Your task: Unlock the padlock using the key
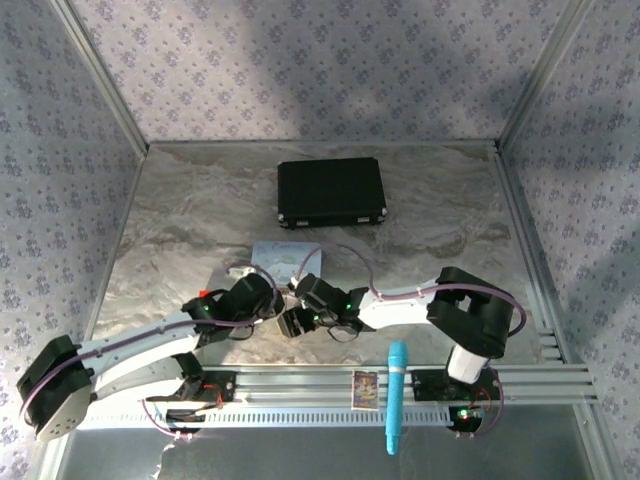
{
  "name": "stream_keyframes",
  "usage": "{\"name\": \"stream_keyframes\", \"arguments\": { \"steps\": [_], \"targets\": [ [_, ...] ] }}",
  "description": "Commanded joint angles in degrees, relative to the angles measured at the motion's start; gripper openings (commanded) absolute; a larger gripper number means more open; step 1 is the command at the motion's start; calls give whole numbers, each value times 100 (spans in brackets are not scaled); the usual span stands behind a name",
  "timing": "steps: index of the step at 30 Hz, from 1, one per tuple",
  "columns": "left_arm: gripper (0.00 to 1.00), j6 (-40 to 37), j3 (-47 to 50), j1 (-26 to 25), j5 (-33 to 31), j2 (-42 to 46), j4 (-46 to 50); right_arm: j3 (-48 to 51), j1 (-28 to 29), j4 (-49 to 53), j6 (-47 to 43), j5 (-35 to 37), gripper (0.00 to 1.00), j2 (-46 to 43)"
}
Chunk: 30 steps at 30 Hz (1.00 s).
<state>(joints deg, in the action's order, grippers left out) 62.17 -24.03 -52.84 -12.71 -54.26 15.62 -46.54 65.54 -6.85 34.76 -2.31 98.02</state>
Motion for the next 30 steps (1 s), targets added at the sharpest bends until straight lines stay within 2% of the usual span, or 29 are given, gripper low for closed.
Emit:
{"name": "stream_keyframes", "arguments": {
  "steps": [1,5,10,12,14,20,25,30],
  "targets": [
    [42,225,73,29,-341,366,474,-239,15,335,55,408,74,533],
    [42,294,191,66,-376,685,607,-260,22,411,35,348,66,653],
    [42,333,217,65,-339,680,591,-33,4,231,74,246,53,487],
    [42,334,205,75,-346,672,564,54,-81,17,78,55,55,506],
    [42,302,170,72,-386,670,568,116,-129,-239,262,-95,62,508],
    [42,297,130,67,-382,724,638,-86,2,-19,172,151,69,527],
    [42,282,145,72,-421,758,686,-399,-9,568,248,378,65,854],
    [43,294,188,74,-460,928,789,-377,-24,635,293,406,52,842]
  ]
}}
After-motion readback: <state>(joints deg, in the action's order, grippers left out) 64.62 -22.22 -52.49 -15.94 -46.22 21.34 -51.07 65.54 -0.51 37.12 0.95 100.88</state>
